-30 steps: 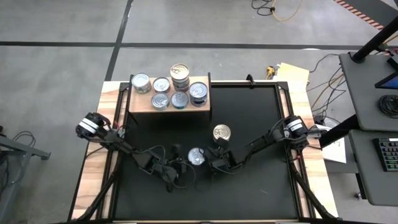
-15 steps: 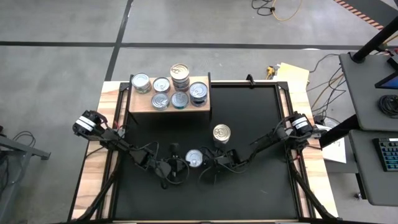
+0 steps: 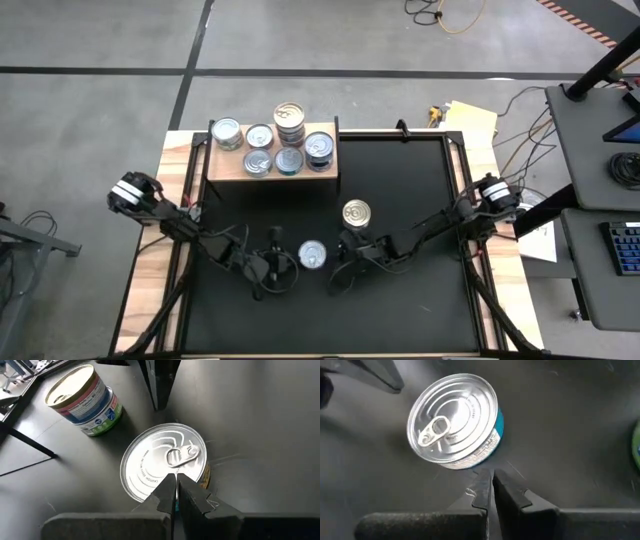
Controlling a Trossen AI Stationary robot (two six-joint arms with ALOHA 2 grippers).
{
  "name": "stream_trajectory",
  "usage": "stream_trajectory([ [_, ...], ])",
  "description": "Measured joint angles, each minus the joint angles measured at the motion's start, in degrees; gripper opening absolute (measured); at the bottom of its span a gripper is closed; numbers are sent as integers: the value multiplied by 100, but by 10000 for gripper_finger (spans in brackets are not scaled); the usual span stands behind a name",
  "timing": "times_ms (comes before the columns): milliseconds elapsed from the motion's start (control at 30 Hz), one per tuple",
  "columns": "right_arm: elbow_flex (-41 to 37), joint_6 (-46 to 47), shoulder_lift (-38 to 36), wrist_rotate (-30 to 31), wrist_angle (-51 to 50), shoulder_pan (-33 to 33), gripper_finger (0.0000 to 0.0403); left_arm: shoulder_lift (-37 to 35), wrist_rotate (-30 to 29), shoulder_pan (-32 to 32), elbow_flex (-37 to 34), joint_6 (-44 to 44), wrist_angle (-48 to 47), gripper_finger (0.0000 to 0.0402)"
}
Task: Stack canned seafood by type on shelf
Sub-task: Put the yellow/blue tuna can on the shelf
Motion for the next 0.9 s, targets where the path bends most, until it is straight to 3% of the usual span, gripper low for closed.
stream_trajectory([
  [333,-572,1017,-21,72,1157,-7,13,171,65,40,-169,56,376,0],
  [900,-599,994,83,308,1523,-13,13,226,129,146,-497,-217,1006,0],
])
